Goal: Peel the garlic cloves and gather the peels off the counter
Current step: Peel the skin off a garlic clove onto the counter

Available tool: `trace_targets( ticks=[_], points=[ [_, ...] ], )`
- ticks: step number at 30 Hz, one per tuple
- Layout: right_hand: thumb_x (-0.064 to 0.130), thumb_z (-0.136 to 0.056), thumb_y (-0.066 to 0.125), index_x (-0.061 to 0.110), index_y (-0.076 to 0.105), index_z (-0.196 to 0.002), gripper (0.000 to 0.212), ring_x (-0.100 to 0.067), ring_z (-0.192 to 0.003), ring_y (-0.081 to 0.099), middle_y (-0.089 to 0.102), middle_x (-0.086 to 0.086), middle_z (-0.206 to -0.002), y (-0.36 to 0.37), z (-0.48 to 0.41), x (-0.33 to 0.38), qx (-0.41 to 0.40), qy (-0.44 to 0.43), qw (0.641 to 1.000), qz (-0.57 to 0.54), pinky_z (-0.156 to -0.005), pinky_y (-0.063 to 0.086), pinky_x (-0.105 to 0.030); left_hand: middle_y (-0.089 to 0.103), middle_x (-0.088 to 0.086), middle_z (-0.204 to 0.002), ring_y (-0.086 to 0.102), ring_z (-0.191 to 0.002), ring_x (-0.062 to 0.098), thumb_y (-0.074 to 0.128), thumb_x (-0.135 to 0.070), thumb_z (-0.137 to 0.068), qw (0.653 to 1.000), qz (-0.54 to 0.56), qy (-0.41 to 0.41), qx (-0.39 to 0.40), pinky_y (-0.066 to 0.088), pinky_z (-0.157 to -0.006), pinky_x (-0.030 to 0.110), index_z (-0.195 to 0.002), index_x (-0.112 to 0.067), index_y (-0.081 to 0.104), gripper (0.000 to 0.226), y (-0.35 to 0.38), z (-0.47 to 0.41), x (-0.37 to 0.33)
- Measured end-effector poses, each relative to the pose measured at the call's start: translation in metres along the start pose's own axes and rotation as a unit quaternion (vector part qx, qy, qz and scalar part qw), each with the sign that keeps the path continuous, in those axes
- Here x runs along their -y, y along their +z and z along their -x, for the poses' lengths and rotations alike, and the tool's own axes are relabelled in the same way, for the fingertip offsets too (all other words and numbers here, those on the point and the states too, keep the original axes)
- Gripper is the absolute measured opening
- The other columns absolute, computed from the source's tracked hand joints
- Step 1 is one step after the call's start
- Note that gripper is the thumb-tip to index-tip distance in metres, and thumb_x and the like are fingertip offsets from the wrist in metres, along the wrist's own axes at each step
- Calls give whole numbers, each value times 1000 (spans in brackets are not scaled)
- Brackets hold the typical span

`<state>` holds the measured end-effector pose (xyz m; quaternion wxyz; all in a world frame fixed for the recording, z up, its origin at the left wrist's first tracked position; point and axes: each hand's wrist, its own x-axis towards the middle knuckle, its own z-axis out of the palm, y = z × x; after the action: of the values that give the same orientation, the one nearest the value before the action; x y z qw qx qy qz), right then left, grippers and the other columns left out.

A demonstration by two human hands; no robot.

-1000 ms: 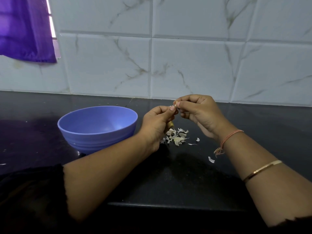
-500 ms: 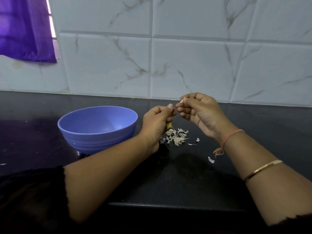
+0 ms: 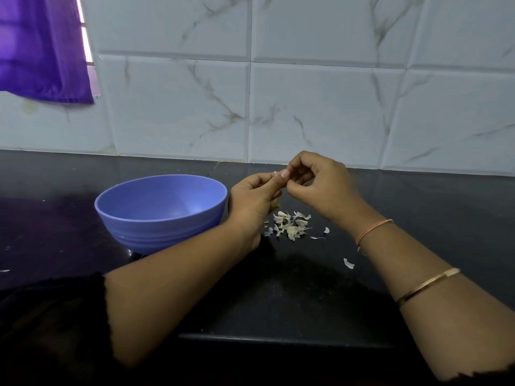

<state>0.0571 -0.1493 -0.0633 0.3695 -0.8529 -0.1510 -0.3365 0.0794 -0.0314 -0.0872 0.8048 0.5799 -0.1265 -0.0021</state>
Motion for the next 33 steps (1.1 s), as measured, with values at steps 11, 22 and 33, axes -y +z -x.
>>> trace_targets(
  ticks=[11,22,33],
  points=[
    [3,-80,66,10,67,-90,12,-16,-71,60,66,-5,-80,-1,-5,-6,14,70,991,-111,-78,55,-36,59,-4,-72,46,-60,2,60,-21,-88,998,60,-30,10,42,-58,17,-74,-18,65,16,3,-2,-1],
    [12,-77,71,10,69,-72,6,-13,-66,62,69,1,-72,-6,-3,-3,-21,6,1000,16,-66,52,-28,57,0,-70,53,-59,2,61,-22,-87,999,45,-19,12,44,-54,15,-77,-14,64,13,1,-4,0],
    [10,-78,62,6,58,-65,14,-15,-59,43,48,4,-61,-3,-1,3,-32,-91,977,191,-52,33,-25,56,2,-69,53,-64,7,62,-17,-87,997,70,-10,10,48,-56,14,-71,-12,62,17,1,-5,1]
  ],
)
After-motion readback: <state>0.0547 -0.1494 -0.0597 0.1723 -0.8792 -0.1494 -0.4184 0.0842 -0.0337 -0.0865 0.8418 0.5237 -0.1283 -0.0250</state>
